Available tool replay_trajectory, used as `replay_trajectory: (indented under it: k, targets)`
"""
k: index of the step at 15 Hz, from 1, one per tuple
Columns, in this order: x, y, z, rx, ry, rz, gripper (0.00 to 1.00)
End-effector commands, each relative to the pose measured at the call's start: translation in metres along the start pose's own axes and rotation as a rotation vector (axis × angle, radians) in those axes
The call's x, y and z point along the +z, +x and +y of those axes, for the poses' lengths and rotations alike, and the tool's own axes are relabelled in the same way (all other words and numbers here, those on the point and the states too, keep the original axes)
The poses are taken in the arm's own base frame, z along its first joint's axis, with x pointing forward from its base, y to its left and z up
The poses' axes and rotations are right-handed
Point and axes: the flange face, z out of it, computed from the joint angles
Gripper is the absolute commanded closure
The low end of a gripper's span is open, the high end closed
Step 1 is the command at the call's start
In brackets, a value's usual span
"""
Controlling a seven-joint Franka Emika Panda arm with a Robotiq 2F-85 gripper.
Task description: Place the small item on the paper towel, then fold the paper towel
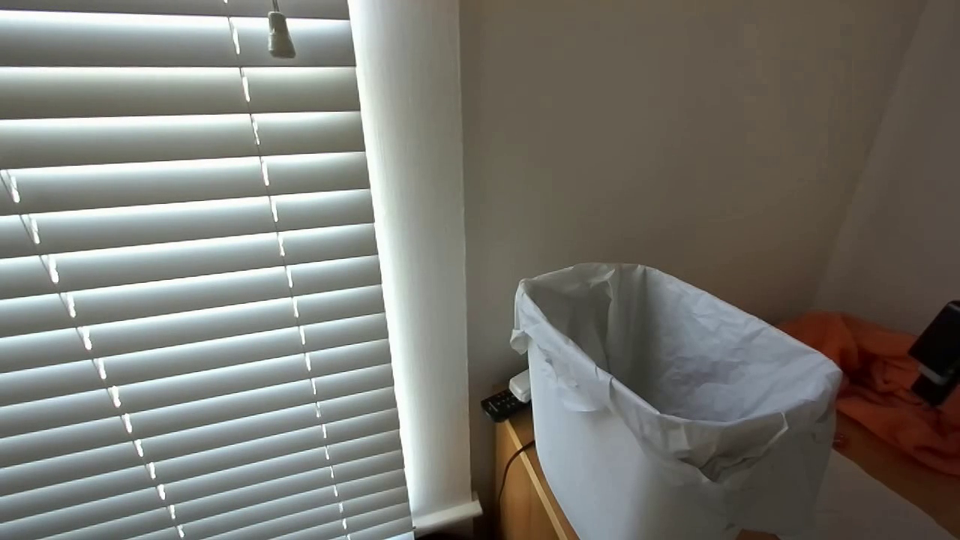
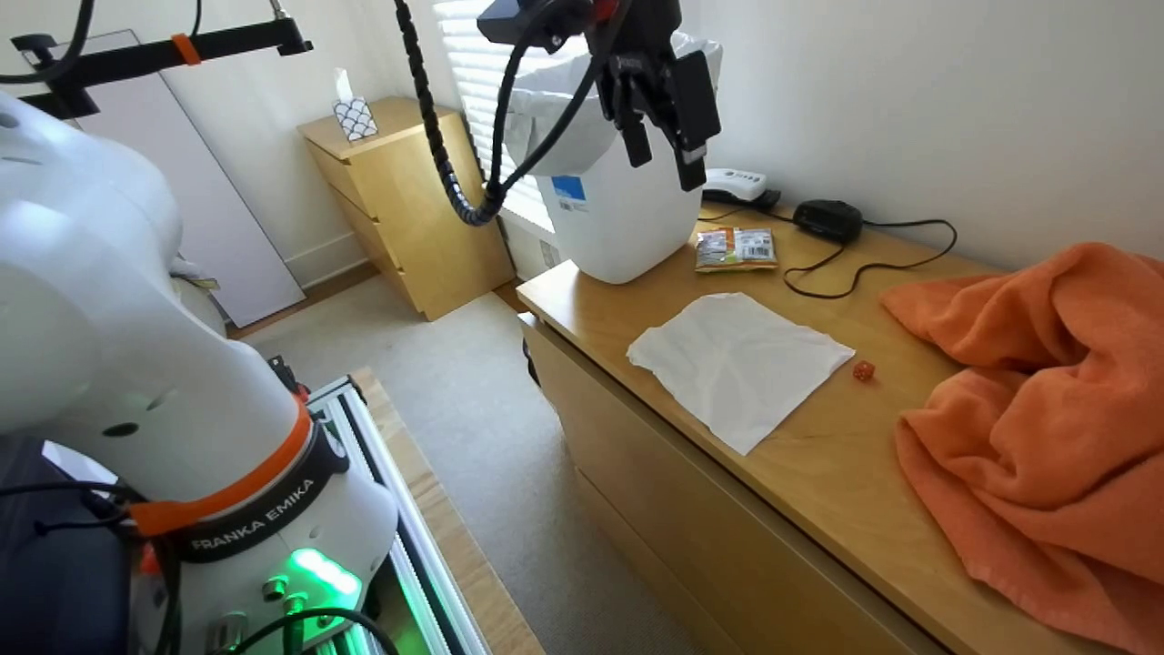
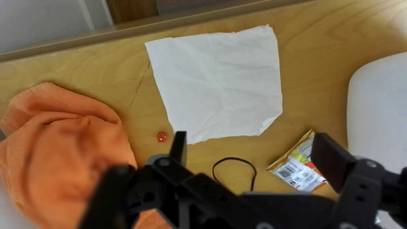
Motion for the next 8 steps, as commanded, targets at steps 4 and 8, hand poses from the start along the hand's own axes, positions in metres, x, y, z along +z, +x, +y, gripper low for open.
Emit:
replay_trajectory:
  k: [4,8]
  targets:
    - [0.023,0.034,0.059,0.169,-0.077,-0.018,0.00]
    - [0.062,0.048,0.085,0.297,-0.070,-0.043,0.00]
